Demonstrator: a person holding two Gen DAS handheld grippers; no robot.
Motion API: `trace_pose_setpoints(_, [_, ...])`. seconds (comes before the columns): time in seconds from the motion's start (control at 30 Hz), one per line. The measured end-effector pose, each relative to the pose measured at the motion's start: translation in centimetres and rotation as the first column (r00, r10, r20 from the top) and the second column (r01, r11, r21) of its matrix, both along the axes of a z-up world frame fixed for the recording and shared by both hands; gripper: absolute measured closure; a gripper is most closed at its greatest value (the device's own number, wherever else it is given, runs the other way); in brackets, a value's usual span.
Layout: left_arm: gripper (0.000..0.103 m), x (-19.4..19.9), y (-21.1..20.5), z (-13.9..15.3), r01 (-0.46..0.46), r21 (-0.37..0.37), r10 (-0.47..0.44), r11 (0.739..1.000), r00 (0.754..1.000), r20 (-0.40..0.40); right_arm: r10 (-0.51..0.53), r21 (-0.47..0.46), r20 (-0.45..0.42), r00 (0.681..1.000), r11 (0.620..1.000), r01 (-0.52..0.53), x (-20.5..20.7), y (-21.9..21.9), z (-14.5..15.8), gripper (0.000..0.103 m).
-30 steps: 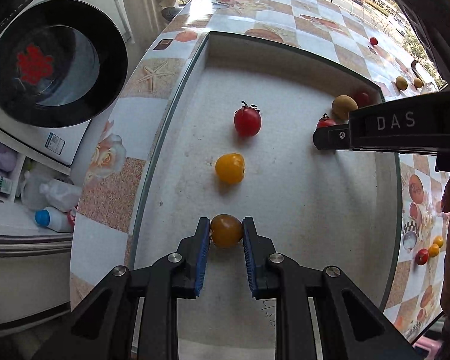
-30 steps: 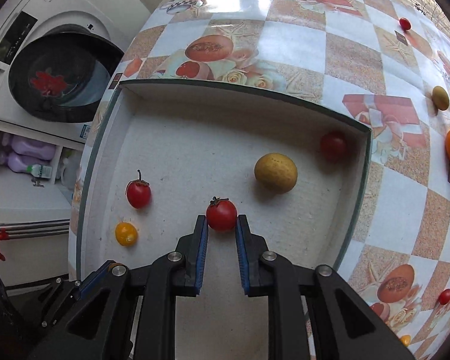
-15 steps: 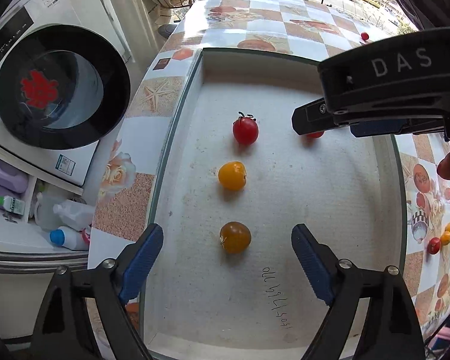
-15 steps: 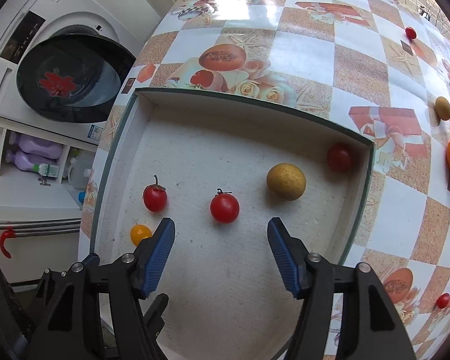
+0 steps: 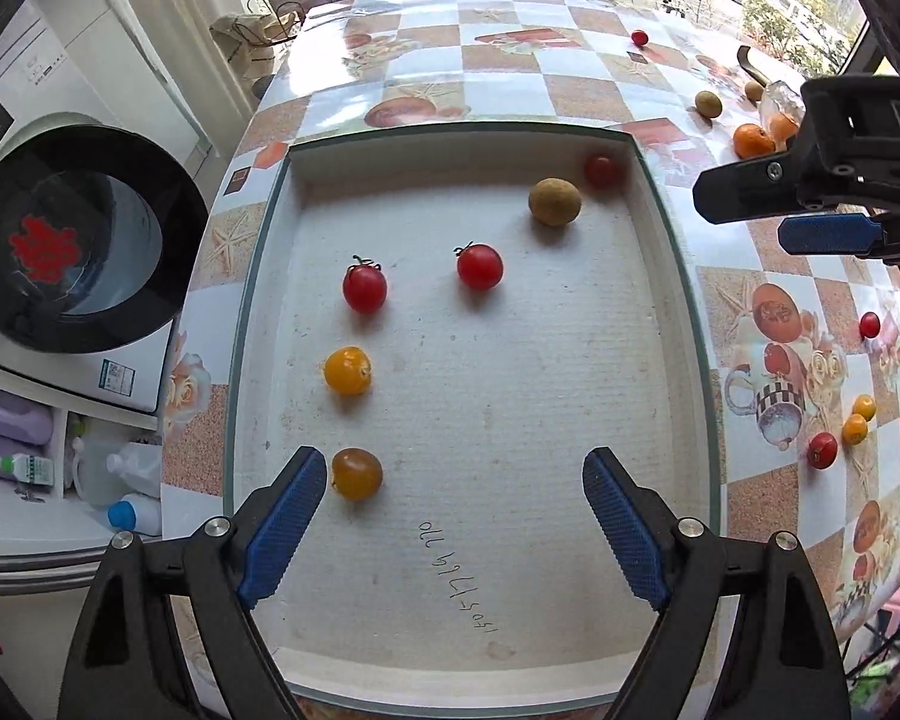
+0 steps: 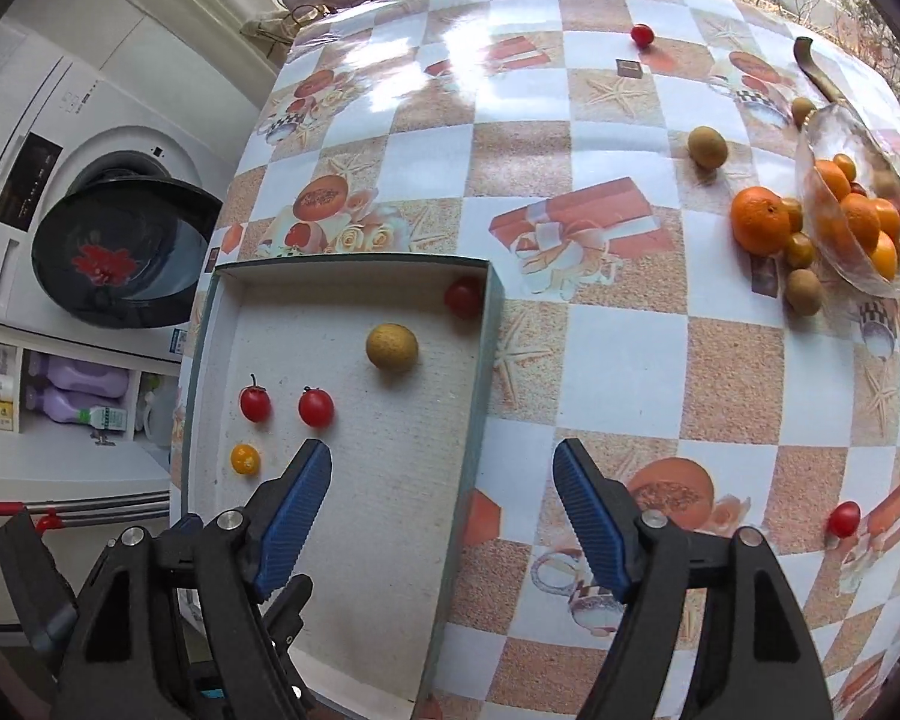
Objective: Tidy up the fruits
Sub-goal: 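Move both tools back over the loose fruits on the tablecloth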
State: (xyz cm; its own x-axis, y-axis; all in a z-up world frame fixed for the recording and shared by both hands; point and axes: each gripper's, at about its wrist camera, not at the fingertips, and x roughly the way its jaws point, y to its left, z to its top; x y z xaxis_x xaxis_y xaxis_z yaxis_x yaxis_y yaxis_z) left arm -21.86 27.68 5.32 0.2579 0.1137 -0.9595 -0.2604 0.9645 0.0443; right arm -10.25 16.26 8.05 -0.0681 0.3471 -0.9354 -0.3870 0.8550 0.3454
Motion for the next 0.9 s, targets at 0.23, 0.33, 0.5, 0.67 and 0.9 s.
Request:
trace_pose_setpoints(0.23, [0.014,1.5,-5.8,2.1,0.127,-0.029,-0.126,0.991,0.991,0.041,-0.161,-0.115,-0.011,0.987,0.981,0.158,-0.1,-11.1,-1.2,0.023])
trace_pose_setpoints(0.33, [0.014,2.0,-8.7,2.4,0.182,-0.061,-0.18,0.981,0.983,0.043,-0.226,-0.164,-0.021,0.974,0.962,0.219,-0.5,-15.3,-2.1,0.023])
trace_pose_setpoints(0.5, [0.014,2.8,-13.0,1.0,0.256,-0.098,-0.256,0.962,0.967,0.014,-0.278,-0.2,-0.026,0.96,0.943,0.267,-0.6,-19.3,-3.2,0.023])
trace_pose_setpoints(0.67, [0.014,3.4,-15.8,-1.3,0.275,-0.109,-0.28,0.955,0.96,-0.03,-0.265,-0.199,-0.029,0.964,0.946,0.254,-0.2,-20.4,-4.0,0.023])
trace_pose_setpoints(0.9, [0.015,4.0,-17.6,-3.5,0.266,-0.107,-0.273,0.958,0.96,-0.064,-0.222,-0.203,-0.005,0.975,0.955,0.216,0.8,-19.8,-5.0,0.023])
